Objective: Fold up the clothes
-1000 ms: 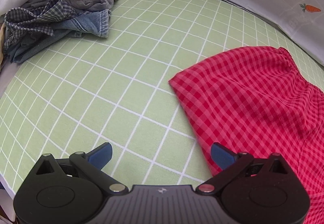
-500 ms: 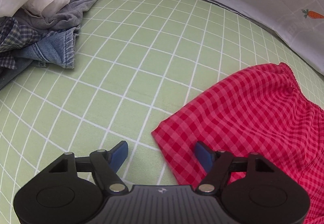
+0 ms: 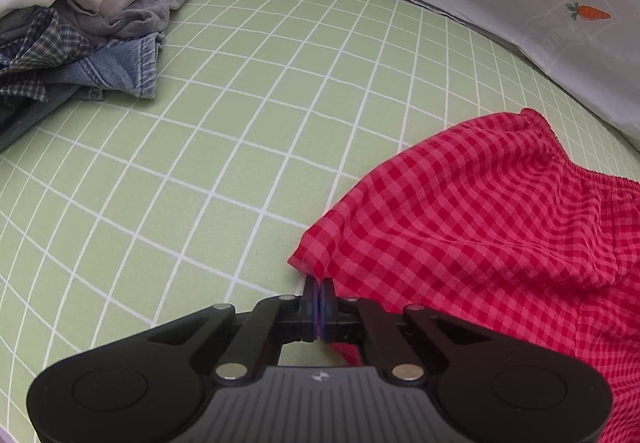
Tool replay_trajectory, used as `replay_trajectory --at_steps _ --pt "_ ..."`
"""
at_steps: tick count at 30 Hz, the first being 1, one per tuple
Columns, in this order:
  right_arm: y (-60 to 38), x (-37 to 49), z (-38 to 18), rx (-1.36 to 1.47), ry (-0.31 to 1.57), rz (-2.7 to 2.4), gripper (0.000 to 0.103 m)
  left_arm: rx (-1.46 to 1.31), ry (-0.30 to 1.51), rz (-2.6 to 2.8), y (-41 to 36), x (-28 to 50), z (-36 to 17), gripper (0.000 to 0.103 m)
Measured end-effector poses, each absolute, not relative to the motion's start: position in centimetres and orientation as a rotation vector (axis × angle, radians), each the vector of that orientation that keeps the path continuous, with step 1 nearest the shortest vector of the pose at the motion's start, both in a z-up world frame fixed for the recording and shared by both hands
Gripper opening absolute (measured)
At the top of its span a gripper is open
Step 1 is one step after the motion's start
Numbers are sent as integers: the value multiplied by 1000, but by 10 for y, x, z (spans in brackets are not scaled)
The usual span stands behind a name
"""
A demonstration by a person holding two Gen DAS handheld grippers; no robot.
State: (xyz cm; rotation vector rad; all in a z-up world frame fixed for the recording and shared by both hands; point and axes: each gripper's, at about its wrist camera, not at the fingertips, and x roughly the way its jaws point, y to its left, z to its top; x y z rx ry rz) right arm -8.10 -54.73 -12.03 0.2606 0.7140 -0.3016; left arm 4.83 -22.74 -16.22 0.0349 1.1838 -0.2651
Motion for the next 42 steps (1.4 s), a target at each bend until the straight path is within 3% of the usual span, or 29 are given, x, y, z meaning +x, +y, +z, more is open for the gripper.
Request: replay_trajectory --at_steps 5,8,13,16,23,26,42 --pt "-518 -75 -167 276 912 -191 2 9 1213 -257 -218 41 -167 1" --pt "-523 -79 -167 320 936 -181 5 -6 1226 -252 -214 42 -170 1" --pt "-555 -94 -129 479 757 -214 46 11 1223 -251 -218 42 -170 2" --pt "-583 -98 -119 590 682 -276 50 20 1222 -249 -219 42 -169 2" --pt "-641 -95 -135 669 659 -549 50 -1 1224 -244 -216 41 -170 3" --pt "-652 -84 -145 592 740 -602 50 12 1223 -240 -218 41 -170 4" --pt "-586 -56 -170 418 900 -305 49 63 1219 -235 -222 40 -170 5"
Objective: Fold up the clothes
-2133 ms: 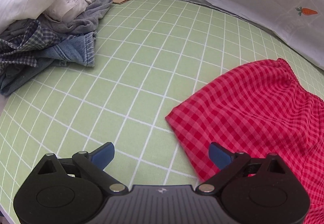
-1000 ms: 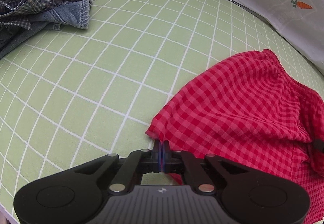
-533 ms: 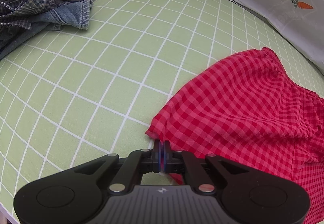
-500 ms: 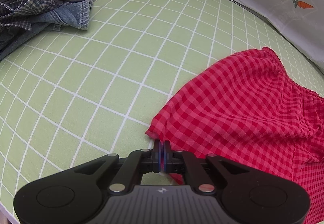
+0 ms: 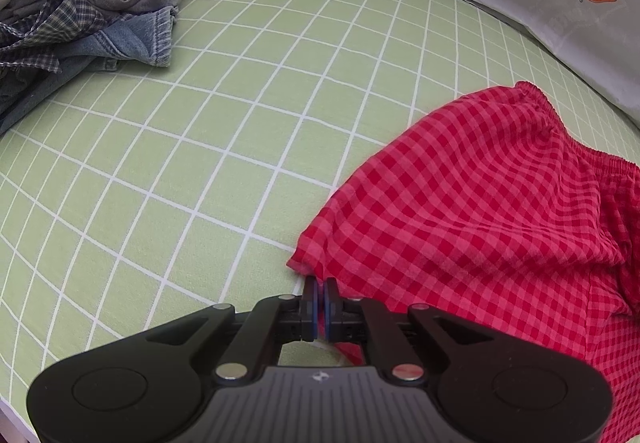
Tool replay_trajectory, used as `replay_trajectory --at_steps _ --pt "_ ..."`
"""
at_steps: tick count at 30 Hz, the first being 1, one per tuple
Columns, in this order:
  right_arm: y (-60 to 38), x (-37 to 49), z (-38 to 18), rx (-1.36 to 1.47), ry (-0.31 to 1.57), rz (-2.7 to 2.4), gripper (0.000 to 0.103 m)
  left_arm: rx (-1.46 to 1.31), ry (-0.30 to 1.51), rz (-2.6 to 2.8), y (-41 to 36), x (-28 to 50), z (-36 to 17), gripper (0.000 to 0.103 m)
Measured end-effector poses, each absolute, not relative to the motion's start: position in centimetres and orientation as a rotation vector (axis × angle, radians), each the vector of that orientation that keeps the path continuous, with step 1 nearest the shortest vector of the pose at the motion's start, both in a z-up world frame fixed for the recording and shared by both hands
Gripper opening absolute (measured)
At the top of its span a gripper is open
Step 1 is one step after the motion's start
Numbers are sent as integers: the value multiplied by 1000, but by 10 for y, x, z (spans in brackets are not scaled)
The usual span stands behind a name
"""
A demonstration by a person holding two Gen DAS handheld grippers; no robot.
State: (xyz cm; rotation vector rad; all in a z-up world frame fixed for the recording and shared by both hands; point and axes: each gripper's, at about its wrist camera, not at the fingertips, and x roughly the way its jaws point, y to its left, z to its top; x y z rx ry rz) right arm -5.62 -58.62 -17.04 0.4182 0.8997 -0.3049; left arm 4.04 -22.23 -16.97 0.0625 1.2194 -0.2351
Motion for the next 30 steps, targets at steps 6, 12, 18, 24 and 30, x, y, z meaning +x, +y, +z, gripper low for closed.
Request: replay_trajectory --at_steps 6,12,18,24,30 --pt "-567 -52 -171 274 940 -196 35 70 1220 -233 -224 40 -170 5" --pt "-567 -49 -160 161 925 -134 3 68 1220 -233 -223 40 -170 5" --pt "-629 -28 -121 47 761 -372 5 50 1216 -228 -222 40 -170 7" --pt "-669 -49 -107 135 679 -593 86 -1 1175 -211 -214 41 -163 39" --pt "-626 -118 -133 252 743 -528 103 -69 1163 -214 -198 36 -157 40"
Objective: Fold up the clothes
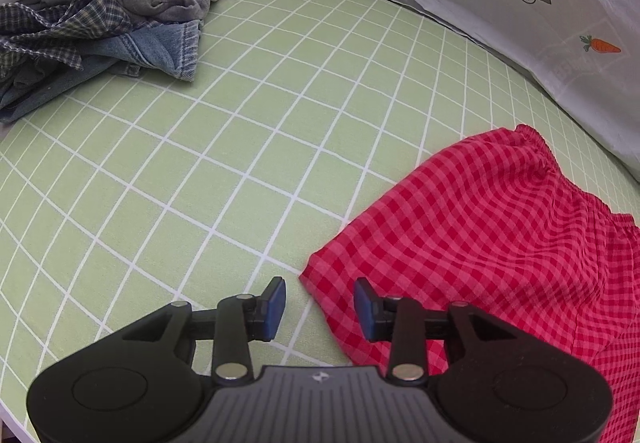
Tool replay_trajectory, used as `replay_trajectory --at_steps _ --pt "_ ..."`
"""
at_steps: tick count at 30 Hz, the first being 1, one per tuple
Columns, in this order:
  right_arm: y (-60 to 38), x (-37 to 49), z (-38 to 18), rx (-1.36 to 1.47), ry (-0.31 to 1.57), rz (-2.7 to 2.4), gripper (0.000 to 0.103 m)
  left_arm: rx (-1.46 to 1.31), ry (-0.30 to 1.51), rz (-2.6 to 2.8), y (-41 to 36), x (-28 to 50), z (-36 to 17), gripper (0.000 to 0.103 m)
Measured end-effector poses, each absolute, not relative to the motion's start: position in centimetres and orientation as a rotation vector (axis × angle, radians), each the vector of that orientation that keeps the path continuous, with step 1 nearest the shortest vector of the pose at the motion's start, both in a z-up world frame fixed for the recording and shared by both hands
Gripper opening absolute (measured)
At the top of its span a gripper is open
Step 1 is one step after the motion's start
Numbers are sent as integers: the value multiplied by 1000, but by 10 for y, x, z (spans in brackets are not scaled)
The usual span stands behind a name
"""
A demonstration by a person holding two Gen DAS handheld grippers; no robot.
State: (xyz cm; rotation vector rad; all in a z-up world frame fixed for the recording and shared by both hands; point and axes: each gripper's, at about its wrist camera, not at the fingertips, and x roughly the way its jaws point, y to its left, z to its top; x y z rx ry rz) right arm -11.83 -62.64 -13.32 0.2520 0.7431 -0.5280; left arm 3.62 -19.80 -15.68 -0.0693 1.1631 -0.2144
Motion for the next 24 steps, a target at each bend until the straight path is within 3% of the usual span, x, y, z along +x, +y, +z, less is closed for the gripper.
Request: replay_trajectory --at_steps 11,12,15,18,24 --pt "-560 -207 -163 396 870 -680 103 -65 1216 -380 -205 18 -160 38" --pt "-559 -210 -162 391 873 -687 103 -60 1226 -383 -208 19 -162 36" --pt "-561 -218 -160 378 877 -707 103 -75 1248 -375 -215 22 -171 14" --pt "-570 -224 -155 373 872 -735 103 -74 1230 -374 -222 22 -171 1" --pt "-605 -236 -153 418 851 -802 103 13 1101 -457 -266 23 -133 0"
